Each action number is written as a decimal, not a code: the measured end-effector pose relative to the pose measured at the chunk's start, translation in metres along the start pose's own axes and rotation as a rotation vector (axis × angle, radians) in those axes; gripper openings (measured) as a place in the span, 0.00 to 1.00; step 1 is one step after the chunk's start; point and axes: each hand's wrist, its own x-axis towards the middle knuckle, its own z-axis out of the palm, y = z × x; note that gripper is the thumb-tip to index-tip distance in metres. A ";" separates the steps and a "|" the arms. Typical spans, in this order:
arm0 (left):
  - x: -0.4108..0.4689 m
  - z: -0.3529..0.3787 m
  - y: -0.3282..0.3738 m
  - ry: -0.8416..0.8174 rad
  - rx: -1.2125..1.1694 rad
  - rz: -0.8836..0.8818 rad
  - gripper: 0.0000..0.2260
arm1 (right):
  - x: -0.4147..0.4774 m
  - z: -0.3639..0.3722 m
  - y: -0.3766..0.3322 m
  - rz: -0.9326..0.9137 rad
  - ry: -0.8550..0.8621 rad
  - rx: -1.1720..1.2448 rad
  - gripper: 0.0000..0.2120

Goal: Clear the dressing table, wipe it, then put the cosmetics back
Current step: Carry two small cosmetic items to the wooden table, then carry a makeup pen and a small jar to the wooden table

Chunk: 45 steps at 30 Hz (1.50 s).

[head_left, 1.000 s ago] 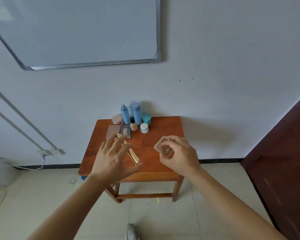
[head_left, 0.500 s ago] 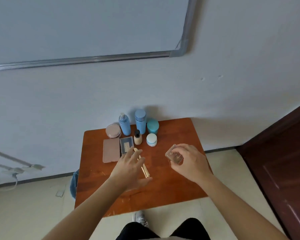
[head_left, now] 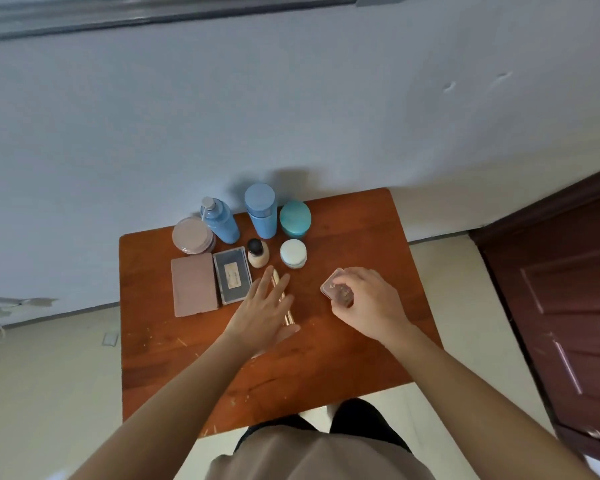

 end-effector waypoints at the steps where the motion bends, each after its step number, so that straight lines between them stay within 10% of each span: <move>1: 0.000 0.003 0.000 0.001 -0.003 -0.005 0.29 | 0.009 0.002 0.000 -0.005 0.004 0.004 0.19; 17: -0.007 -0.022 0.005 -0.137 -0.048 -0.097 0.25 | 0.054 0.012 0.002 -0.116 -0.144 -0.050 0.28; 30: -0.030 -0.147 0.009 0.559 -0.010 0.028 0.21 | -0.028 -0.101 -0.007 0.251 0.494 -0.107 0.27; 45: -0.027 -0.243 0.258 0.707 0.015 0.566 0.29 | -0.380 -0.142 0.037 0.932 0.968 -0.321 0.30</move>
